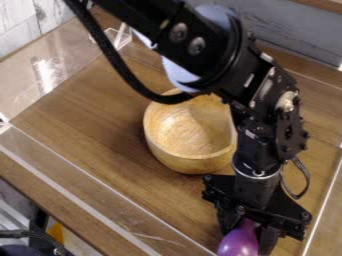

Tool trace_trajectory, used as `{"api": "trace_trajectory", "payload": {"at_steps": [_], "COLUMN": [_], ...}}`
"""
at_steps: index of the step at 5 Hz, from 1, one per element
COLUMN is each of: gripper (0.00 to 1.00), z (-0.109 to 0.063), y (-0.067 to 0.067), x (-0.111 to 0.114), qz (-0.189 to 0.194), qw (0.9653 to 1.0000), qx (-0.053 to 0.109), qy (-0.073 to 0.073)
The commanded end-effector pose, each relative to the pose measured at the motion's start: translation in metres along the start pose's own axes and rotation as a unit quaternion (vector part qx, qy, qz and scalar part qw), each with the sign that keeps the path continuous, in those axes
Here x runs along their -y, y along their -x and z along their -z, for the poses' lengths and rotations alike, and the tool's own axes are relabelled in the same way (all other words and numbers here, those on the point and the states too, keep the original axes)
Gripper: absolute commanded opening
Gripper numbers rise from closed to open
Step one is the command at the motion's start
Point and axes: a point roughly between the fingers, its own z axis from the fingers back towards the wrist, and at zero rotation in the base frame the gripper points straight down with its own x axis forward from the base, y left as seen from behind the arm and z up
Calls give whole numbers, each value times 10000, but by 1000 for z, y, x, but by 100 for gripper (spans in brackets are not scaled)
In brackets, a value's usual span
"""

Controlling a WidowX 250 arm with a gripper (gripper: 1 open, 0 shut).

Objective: Remove the purple eggplant from inside the brown bowl and put it on the table

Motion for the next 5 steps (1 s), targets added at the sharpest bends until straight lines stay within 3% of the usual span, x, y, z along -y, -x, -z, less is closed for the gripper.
{"api": "trace_trajectory", "payload": {"at_steps": [1,2,3,5], "gripper": [100,0,100,100], "z": [-9,-14,-18,-46], "y": [-4,-9,-14,-11], "x": [3,1,-1,12], "qz": [91,-104,-305,-211], "qw": [9998,9997,9993,9990], "qx": [172,203,232,390], "qy": [52,40,37,-39]}}
